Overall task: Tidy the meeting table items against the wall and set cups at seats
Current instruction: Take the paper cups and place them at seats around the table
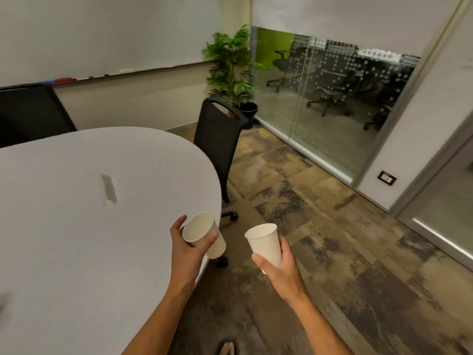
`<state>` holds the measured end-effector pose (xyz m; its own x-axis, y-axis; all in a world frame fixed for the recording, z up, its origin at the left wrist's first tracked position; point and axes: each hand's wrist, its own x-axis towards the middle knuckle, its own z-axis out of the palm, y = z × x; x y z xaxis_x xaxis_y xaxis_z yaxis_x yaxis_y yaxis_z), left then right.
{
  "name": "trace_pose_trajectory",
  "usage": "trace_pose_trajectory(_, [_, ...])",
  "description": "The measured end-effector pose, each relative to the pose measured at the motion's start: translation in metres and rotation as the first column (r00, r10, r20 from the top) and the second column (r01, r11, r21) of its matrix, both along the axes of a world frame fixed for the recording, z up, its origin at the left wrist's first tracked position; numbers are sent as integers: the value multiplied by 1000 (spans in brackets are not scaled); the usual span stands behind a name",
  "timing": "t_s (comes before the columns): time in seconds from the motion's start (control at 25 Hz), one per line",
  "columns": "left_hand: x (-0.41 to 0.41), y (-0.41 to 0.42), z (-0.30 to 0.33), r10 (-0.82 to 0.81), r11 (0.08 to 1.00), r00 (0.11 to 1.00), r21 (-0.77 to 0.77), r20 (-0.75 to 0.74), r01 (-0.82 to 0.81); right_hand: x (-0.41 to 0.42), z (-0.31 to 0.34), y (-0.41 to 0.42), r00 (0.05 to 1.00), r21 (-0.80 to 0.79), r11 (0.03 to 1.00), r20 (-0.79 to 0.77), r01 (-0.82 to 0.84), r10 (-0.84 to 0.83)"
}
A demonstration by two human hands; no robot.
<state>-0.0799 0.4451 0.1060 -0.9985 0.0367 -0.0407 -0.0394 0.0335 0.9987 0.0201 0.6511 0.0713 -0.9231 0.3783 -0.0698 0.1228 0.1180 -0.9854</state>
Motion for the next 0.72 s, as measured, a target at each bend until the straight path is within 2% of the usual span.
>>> trace_pose_trajectory(0.2, [-60,77,-24,-99,995,995,1,28,99,-57,-7,81,989,-68,987,12,148,-147])
trace_pose_trajectory(0.52, [-226,184,-36,-323,946,945,47,46,321,-216,-8,190,971,-30,970,12,241,-241])
trace_pose_trajectory(0.72, [-325,247,-35,-362,932,926,50,104,359,-311,-10,250,967,-66,965,1,255,-255])
